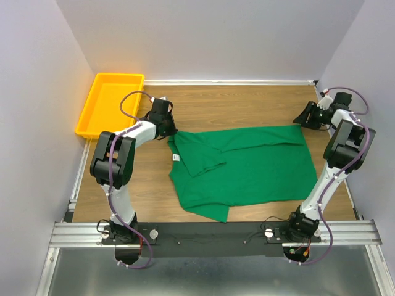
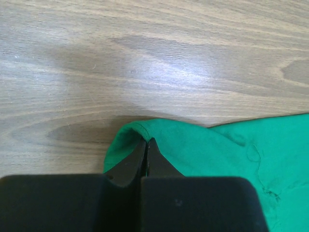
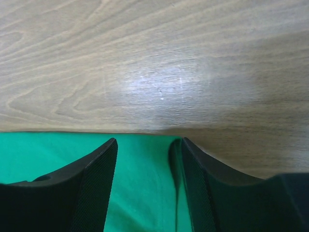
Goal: Fold and stack the t-shirts
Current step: Fold the tshirt
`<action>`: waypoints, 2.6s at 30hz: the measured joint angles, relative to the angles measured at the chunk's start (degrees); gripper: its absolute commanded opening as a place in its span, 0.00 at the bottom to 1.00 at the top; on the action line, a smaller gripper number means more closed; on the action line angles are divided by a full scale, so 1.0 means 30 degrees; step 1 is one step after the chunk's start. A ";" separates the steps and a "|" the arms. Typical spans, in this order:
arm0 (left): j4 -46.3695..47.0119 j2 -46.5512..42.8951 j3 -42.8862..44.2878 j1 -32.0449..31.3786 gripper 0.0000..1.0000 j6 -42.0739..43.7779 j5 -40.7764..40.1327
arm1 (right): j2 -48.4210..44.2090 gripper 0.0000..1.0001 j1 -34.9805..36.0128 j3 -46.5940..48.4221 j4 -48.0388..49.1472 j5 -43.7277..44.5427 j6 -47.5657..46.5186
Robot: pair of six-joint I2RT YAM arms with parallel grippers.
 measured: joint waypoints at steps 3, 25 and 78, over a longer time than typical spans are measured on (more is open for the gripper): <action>0.0095 0.0022 0.0000 0.0044 0.00 -0.0015 0.0117 | 0.0138 0.47 0.0007 0.0000 -0.0044 0.0175 -0.0029; 0.0131 0.1166 0.1042 0.0714 0.00 -0.0124 0.0794 | 0.1625 0.01 0.0102 0.3592 -0.0634 0.0801 0.0692; 0.0036 -2.1813 -1.0280 0.6965 0.88 0.1778 0.5391 | -1.2896 0.63 2.4451 -1.3063 -0.2098 0.1260 -1.4294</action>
